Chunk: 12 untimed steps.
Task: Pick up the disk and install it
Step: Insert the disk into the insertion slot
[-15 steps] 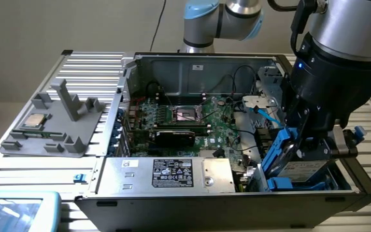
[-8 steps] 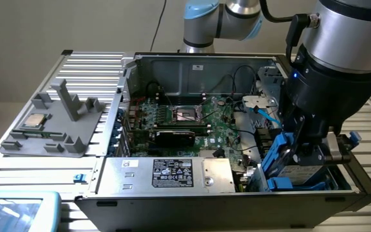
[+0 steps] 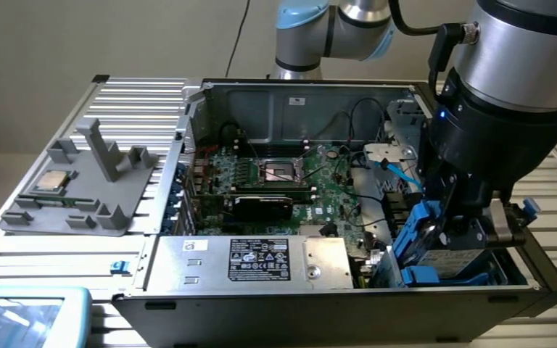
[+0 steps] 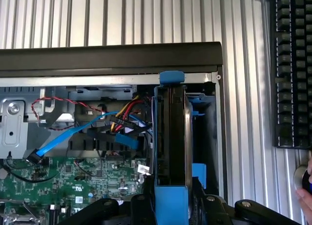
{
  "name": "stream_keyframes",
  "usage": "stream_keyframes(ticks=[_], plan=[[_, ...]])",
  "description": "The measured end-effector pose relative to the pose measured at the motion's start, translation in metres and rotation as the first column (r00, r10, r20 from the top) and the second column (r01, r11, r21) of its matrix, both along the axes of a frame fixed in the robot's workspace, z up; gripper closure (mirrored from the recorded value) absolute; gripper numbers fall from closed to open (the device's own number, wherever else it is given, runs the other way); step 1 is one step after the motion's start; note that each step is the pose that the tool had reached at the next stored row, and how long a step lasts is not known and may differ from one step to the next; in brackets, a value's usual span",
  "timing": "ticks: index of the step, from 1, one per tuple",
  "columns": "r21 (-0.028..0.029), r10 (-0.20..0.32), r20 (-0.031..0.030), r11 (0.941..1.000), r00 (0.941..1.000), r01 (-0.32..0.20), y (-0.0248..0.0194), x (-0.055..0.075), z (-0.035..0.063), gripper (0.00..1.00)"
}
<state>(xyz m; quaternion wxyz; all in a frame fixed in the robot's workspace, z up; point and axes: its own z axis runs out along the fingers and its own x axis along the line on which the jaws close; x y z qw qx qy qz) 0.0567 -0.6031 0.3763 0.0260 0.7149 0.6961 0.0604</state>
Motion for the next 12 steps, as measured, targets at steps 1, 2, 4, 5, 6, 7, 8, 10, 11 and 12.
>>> stream_keyframes(ticks=[1,2,4,5,6,7,8,10,11,12], plan=[[-0.0002,0.0,0.0,1.0,1.0,0.0,0.0,0.0,0.0,0.61],[-0.0002,0.0,0.0,1.0,1.0,0.0,0.0,0.0,0.0,0.55],[-0.0001,0.0,0.0001,1.0,1.0,0.0,0.0,0.0,0.0,0.49],[-0.0003,0.0,0.0,1.0,1.0,0.0,0.0,0.0,0.0,0.42],[-0.0002,0.0,0.0,1.0,1.0,0.0,0.0,0.0,0.0,0.42],[-0.0002,0.0,0.0,1.0,1.0,0.0,0.0,0.0,0.0,0.42],[-0.0002,0.0,0.0,1.0,1.0,0.0,0.0,0.0,0.0,0.42],[-0.0002,0.0,0.0,1.0,1.0,0.0,0.0,0.0,0.0,0.42],[-0.0002,0.0,0.0,1.0,1.0,0.0,0.0,0.0,0.0,0.42],[-0.0002,0.0,0.0,1.0,1.0,0.0,0.0,0.0,0.0,0.42]])
